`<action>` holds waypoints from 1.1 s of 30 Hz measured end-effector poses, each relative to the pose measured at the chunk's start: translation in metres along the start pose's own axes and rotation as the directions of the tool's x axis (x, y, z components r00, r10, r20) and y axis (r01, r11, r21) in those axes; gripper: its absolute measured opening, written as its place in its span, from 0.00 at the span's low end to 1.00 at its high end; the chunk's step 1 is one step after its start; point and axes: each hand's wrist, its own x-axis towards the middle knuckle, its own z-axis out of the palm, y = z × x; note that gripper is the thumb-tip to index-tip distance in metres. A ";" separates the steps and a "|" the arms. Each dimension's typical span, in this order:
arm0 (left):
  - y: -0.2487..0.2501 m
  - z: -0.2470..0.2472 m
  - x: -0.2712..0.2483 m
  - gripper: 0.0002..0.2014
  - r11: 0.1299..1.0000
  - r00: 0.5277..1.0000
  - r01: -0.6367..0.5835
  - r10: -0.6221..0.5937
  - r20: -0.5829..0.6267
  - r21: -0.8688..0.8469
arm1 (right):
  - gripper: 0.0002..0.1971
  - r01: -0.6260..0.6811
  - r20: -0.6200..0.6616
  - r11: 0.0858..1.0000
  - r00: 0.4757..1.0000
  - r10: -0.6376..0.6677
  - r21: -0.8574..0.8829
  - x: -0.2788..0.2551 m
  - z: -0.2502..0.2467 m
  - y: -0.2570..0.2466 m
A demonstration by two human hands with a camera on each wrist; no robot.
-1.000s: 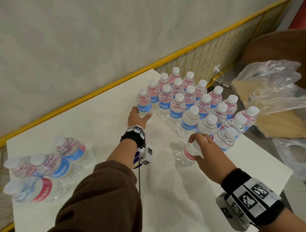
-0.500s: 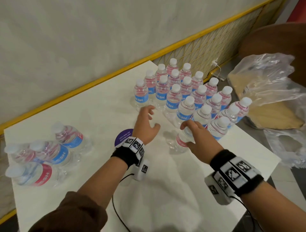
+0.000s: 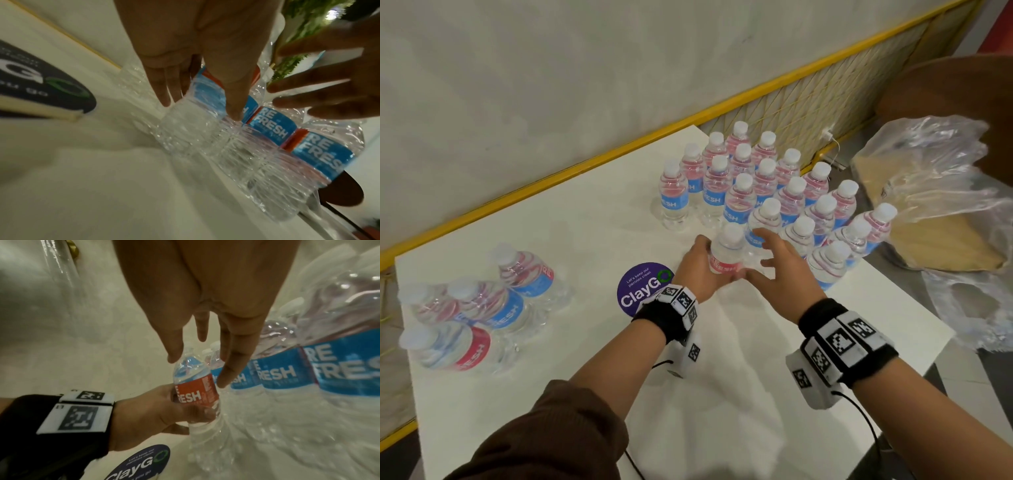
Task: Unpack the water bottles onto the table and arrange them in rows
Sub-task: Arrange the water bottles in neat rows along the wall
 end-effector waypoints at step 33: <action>-0.036 -0.138 -0.046 0.21 0.975 0.572 -0.042 -0.156 -0.805 -0.218 | 0.22 0.076 0.134 0.951 0.990 -0.036 -0.301 0.065 0.004 -0.056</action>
